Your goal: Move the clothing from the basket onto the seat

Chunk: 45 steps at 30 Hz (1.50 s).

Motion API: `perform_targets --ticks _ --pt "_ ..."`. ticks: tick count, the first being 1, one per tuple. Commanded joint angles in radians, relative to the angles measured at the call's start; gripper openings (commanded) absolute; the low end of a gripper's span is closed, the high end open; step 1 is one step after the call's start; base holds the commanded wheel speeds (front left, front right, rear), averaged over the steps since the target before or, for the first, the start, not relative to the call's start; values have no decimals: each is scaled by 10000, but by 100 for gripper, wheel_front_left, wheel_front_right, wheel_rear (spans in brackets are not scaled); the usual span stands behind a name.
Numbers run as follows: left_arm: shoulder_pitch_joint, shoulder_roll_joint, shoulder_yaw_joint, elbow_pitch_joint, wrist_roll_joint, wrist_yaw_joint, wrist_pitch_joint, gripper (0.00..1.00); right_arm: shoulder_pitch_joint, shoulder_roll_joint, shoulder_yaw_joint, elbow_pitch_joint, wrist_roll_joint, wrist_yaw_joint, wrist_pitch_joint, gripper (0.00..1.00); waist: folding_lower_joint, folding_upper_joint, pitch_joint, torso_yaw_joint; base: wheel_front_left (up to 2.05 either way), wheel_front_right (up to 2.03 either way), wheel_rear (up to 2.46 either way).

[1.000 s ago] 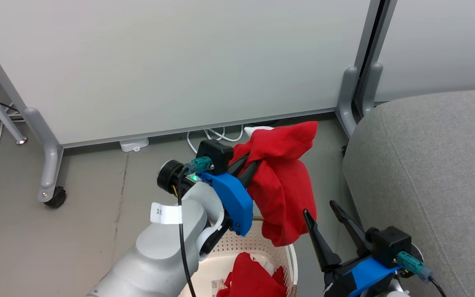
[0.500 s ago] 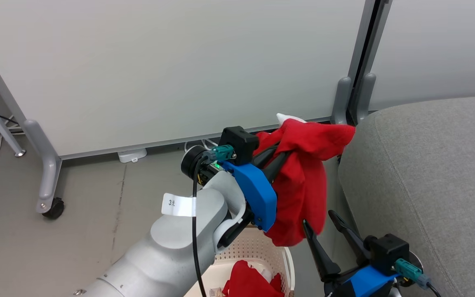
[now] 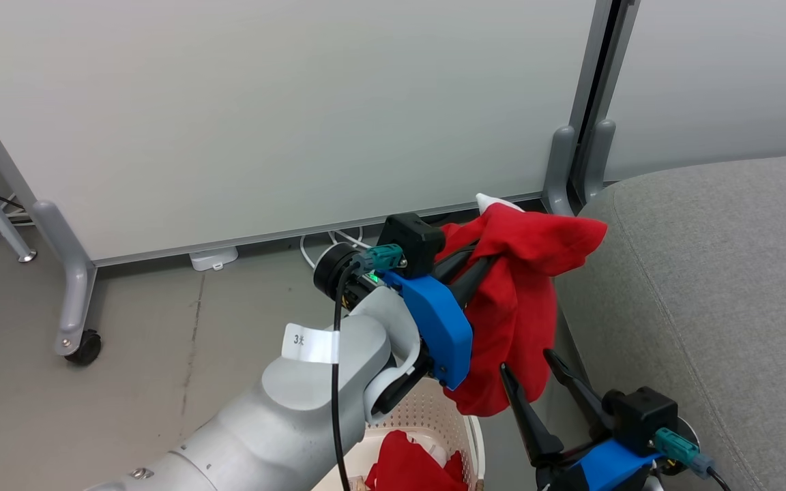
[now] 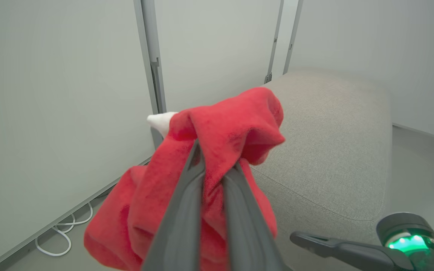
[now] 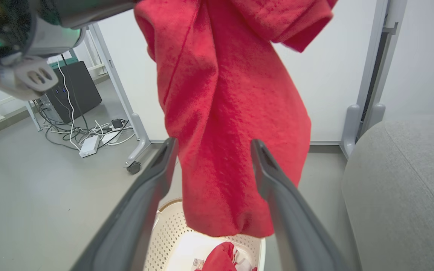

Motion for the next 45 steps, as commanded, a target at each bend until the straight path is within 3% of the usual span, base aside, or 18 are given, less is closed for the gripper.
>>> perform_targets --ticks 1,10,24,25,26,27,45 --pt "-193 1 -72 12 -105 32 -88 0 116 -32 -6 12 4 4 -51 100 0 -1 -2 7 0 0 0" --pt "-277 2 -543 -33 -498 91 -230 0 -701 -32 296 322 -159 4 318 100 0 -1 -9 39 0 0 0" --pt "-349 0 -909 -255 -825 89 -323 0 -2594 -32 1018 1895 231 4 640 100 0 -1 23 168 0 0 0" --pt "-357 0 -922 -255 -826 82 -323 0 -2667 -32 1044 2009 250 4 631 58 0 -1 23 172 0 0 0" --pt "-371 0 -936 -247 -817 78 -327 0 -2730 -32 1050 2104 282 4 613 34 0 -1 23 173 0 0 0" --pt "-386 0 -945 -235 -829 78 -332 0 -2792 -32 1061 2185 307 4 582 0 0 -1 26 174 0 0 0" --pt "-439 0 -1034 63 -943 134 -496 0 -2820 -32 1029 2645 412 5 255 0 0 -1 12 10 0 0 0"
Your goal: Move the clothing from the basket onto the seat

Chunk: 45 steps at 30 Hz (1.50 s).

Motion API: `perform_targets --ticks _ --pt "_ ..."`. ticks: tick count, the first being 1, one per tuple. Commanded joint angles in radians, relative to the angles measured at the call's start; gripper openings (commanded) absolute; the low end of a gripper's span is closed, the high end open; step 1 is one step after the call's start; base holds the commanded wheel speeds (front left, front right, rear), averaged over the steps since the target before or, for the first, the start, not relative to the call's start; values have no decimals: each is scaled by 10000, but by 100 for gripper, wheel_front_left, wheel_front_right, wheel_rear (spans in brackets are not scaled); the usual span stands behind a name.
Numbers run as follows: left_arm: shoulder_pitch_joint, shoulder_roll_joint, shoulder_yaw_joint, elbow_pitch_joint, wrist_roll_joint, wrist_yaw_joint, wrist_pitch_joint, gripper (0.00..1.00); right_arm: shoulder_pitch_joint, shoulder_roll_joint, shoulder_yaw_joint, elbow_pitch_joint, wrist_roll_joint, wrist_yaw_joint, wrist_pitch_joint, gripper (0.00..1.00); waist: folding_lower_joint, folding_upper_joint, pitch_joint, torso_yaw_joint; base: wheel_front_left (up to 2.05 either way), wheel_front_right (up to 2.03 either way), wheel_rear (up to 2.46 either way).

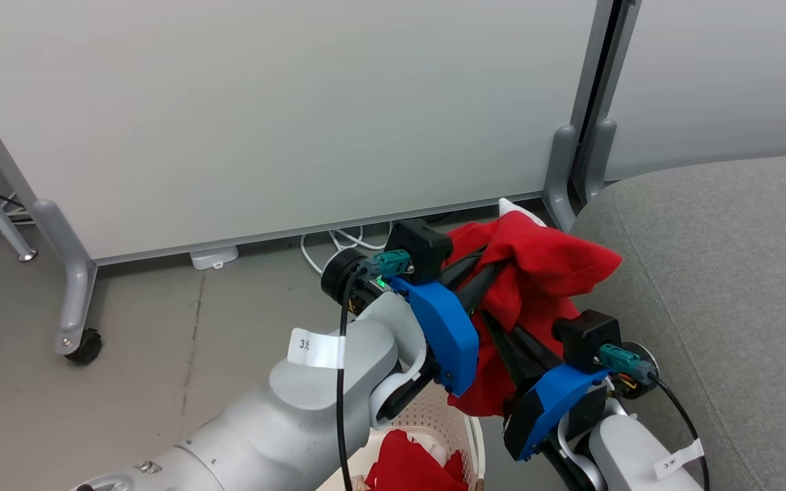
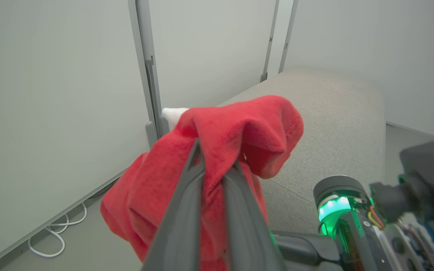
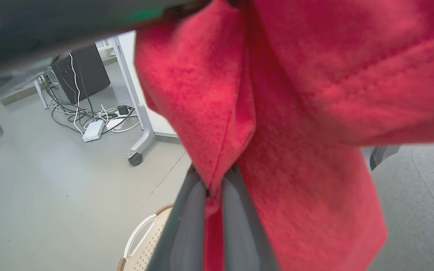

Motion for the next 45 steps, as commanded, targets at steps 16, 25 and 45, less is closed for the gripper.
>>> perform_targets --ticks 16,25,45 --pt "-123 -1 -40 98 -85 55 -250 51 121 -32 80 -52 62 5 46 0 0 -1 -11 -65 0 0 0" --pt "93 4 78 268 26 185 -547 100 75 -32 176 -152 112 5 36 0 0 -1 31 -181 0 0 0" --pt "4789 1441 5341 -2854 4808 -4 -705 100 386 -32 -403 -493 -169 5 71 0 0 -1 222 -61 0 0 0"
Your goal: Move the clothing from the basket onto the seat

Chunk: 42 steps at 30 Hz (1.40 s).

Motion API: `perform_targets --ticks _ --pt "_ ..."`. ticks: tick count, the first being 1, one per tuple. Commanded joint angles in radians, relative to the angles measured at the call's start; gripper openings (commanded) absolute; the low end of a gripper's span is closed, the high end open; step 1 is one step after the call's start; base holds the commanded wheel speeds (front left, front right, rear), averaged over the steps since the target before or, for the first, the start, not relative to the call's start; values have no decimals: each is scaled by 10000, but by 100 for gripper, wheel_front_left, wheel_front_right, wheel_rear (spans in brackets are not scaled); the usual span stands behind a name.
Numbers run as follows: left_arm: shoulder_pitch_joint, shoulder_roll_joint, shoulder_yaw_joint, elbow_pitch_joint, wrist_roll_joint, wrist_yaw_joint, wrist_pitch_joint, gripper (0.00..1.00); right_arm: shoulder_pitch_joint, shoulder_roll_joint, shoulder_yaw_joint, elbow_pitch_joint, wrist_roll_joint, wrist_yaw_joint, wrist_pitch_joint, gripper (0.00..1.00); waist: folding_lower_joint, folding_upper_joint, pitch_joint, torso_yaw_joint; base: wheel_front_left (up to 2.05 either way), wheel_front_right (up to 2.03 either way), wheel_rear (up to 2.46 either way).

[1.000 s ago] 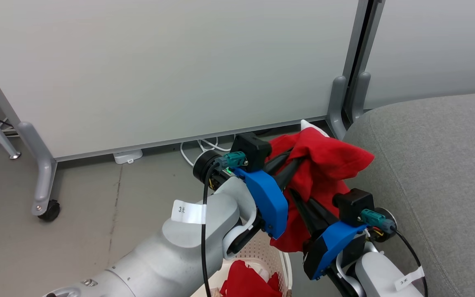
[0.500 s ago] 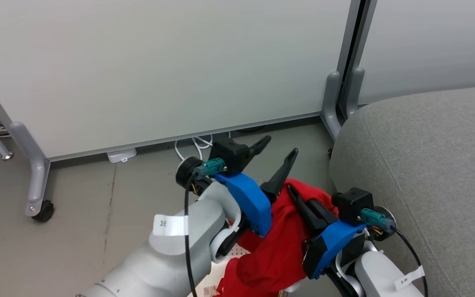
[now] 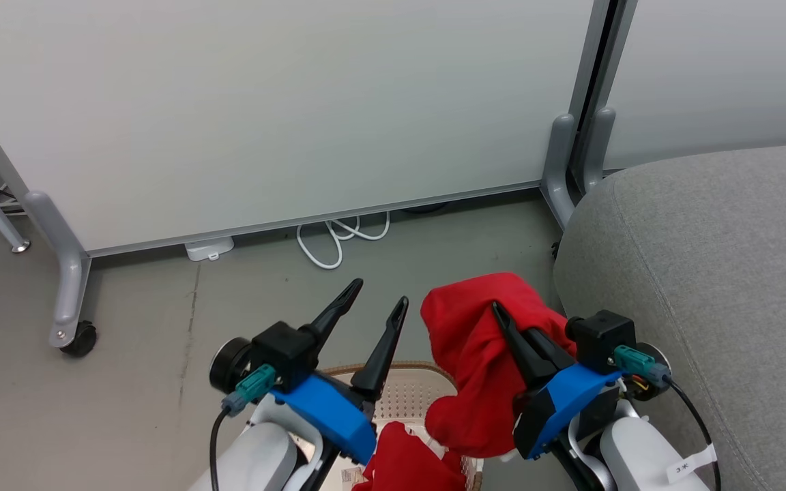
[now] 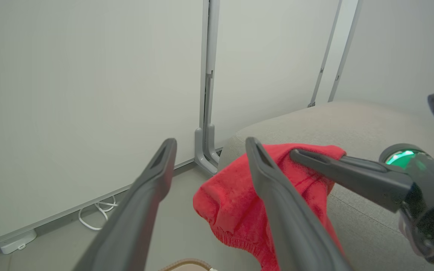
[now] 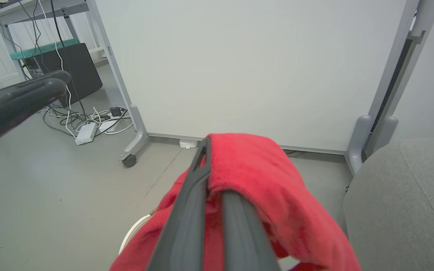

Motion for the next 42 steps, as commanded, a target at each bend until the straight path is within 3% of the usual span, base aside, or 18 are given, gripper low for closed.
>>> perform_targets --ticks 1,9,19,32,42 --pt "387 60 353 -231 273 -79 -49 100 136 -32 -37 -81 3 5 -9 0 0 0 -1 2 0 0 0" --pt "2109 16 2010 -1153 1801 -316 -50 100 270 -32 -142 -227 -73 5 80 0 0 0 -32 4 0 0 0" --pt "3299 -554 3389 -1744 2762 -469 -50 100 324 -32 -199 -352 -110 5 162 0 0 0 1 -12 0 0 0" --pt "3523 -781 3844 -1502 3076 -587 -51 100 274 -32 -133 -351 3 5 150 0 0 0 30 -200 0 0 0" --pt "3467 -643 3804 -1368 2951 -594 -51 100 191 -32 -80 -314 79 3 113 0 0 0 154 -1367 0 0 0"
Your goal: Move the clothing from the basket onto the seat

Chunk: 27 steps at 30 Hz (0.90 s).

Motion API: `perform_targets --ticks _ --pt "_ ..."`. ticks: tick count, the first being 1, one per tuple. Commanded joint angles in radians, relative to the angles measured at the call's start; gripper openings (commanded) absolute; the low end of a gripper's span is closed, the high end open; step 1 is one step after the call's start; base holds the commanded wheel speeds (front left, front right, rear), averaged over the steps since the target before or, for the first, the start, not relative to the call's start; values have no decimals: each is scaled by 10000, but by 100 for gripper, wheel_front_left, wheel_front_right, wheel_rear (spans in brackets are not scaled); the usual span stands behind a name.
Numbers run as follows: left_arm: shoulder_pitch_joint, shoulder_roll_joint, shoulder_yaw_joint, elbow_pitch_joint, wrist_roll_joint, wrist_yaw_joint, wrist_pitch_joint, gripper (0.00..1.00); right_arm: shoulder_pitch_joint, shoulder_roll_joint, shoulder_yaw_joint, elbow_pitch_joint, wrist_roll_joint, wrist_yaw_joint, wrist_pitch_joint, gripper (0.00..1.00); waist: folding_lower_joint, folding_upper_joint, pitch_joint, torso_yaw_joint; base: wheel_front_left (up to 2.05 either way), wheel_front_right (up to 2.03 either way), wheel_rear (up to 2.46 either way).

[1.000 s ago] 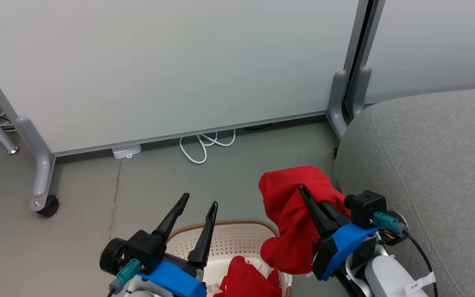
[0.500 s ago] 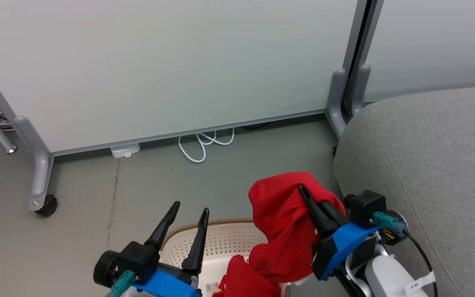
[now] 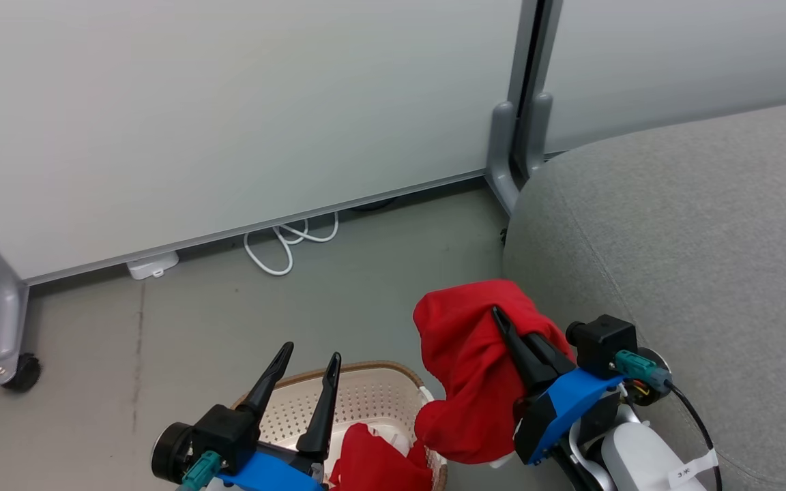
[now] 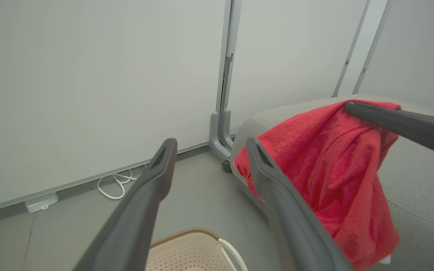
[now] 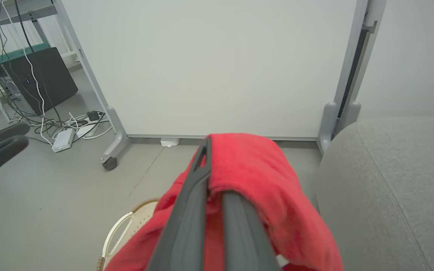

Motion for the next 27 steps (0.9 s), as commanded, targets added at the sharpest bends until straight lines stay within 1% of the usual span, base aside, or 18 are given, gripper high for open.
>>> perform_targets --ticks 1,11,14,15,22,27 --pt "-73 46 13 30 -44 -73 -49 100 -43 -32 -11 2 58 3 -36 0 0 0 66 -519 0 0 0" --pt "-280 99 162 285 -131 -45 -50 100 -103 -31 -2 40 83 3 -86 0 0 0 291 -2172 0 0 0" --pt "-318 92 267 332 -115 -45 -51 100 -67 -31 -45 29 87 1 -95 0 0 0 335 -2557 0 0 0" --pt "-318 92 267 332 -115 -45 -51 100 -67 -31 -45 29 87 1 -95 0 0 0 335 -2557 0 0 0" --pt "-345 86 414 346 -12 -46 -51 100 92 -29 -116 33 150 3 -175 0 0 0 442 -3192 0 0 0" --pt "-326 124 415 327 51 -46 -51 100 185 -29 -203 80 138 3 -205 0 0 0 464 -3428 0 0 0"
